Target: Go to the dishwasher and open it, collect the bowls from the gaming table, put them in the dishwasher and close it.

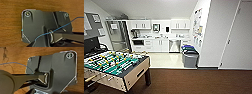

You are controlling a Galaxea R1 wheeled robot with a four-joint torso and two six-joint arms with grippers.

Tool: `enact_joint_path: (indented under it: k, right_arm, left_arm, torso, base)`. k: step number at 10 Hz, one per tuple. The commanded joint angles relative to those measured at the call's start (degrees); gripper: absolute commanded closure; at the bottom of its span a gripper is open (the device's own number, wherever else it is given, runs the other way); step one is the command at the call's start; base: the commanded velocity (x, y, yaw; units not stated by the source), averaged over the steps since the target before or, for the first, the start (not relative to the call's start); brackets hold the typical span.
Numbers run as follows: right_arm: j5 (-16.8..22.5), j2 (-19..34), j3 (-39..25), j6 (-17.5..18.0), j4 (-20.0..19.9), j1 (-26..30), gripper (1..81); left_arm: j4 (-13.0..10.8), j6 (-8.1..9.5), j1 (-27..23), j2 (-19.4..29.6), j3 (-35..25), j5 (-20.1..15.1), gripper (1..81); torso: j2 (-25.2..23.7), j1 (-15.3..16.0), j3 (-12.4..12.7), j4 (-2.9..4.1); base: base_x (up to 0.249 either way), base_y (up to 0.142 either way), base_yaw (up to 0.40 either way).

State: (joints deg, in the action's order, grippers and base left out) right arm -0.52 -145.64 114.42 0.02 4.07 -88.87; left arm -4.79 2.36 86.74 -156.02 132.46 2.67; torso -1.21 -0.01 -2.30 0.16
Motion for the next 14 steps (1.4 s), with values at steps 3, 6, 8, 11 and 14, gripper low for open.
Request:
enact_joint_path:
  k: [3, 6, 8, 11, 14]
  right_arm:
    - [2.8, 1.4, -0.9, -0.3, -0.5, 3.0, 1.0]
    - [2.7, 1.4, -0.8, -0.4, -0.5, 3.0, 1.0]
    - [2.7, 1.2, -0.5, -0.4, -0.4, 3.0, 1.0]
    - [2.5, 1.1, -0.3, -0.4, -0.5, 3.2, 1.0]
    - [2.5, 1.0, -0.2, -0.4, -0.4, 3.3, 1.0]
  left_arm:
    - [-0.3, -0.17, -3.5, 1.1, -0.5, -2.7, 1.0]
    - [-0.3, -0.17, -3.4, 1.1, -0.6, -2.5, 1.0]
    - [-0.4, -0.17, -3.5, 1.0, -0.6, -2.4, 1.0]
    - [-0.7, -0.26, -3.5, 0.8, -0.6, -2.4, 1.0]
    - [-0.6, -0.26, -3.5, 0.5, -0.5, -2.4, 1.0]
  torso:
    - [0.0, 0.0, 0.0, 0.0]
    - [0.0, 0.1, 0.0, 0.0]
    - [0.0, 0.1, 0.0, 0.0]
    - [0.0, 0.1, 0.0, 0.0]
    - [0.0, 0.1, 0.0, 0.0]
  base:
    - [0.113, 0.0, 0.0]
    - [0.15, 0.0, 0.0]
    - [0.156, 0.0, 0.0]
    - [0.164, 0.0, 0.0]
    - [0.165, 0.0, 0.0]
